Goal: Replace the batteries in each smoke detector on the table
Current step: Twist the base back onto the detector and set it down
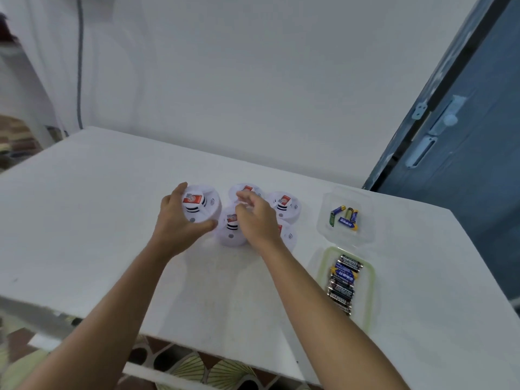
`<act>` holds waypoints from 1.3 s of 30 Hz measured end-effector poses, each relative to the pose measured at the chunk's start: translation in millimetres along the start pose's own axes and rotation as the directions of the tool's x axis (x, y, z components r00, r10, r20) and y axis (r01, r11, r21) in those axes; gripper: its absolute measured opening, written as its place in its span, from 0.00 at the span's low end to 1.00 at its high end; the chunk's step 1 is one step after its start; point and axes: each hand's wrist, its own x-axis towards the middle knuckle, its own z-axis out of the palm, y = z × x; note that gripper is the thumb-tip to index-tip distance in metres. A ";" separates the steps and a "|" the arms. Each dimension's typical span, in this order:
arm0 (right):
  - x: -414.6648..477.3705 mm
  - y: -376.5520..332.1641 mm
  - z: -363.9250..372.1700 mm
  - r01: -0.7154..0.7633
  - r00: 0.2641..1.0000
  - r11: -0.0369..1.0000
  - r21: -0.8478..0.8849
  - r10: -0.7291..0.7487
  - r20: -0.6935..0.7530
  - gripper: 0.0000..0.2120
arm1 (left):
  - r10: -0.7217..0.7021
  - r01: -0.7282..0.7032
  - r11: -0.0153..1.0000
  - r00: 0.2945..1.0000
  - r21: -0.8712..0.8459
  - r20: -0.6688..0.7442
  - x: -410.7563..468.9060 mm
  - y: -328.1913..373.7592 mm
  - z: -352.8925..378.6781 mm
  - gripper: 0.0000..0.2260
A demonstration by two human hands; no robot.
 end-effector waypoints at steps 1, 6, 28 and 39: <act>8.0 4.4 4.8 0.064 0.997 0.988 -0.140 -0.069 -0.032 0.19 | -0.020 0.020 1.000 1.000 0.024 -0.012 7.7 -4.3 -2.2 0.47; 32.2 20.9 16.0 0.080 0.994 0.716 -0.694 -0.006 0.108 0.27 | -0.128 0.146 0.936 0.989 0.321 -0.074 38.7 -17.9 -4.1 0.46; 37.9 29.9 27.7 0.064 0.992 0.581 -0.812 0.055 0.118 0.28 | -0.127 0.059 0.896 0.984 0.440 0.126 72.4 -23.7 26.9 0.27; 36.6 20.1 19.2 0.058 0.987 0.669 -0.741 0.071 0.141 0.26 | -0.039 0.025 0.950 0.999 0.311 0.038 61.5 -15.0 20.2 0.28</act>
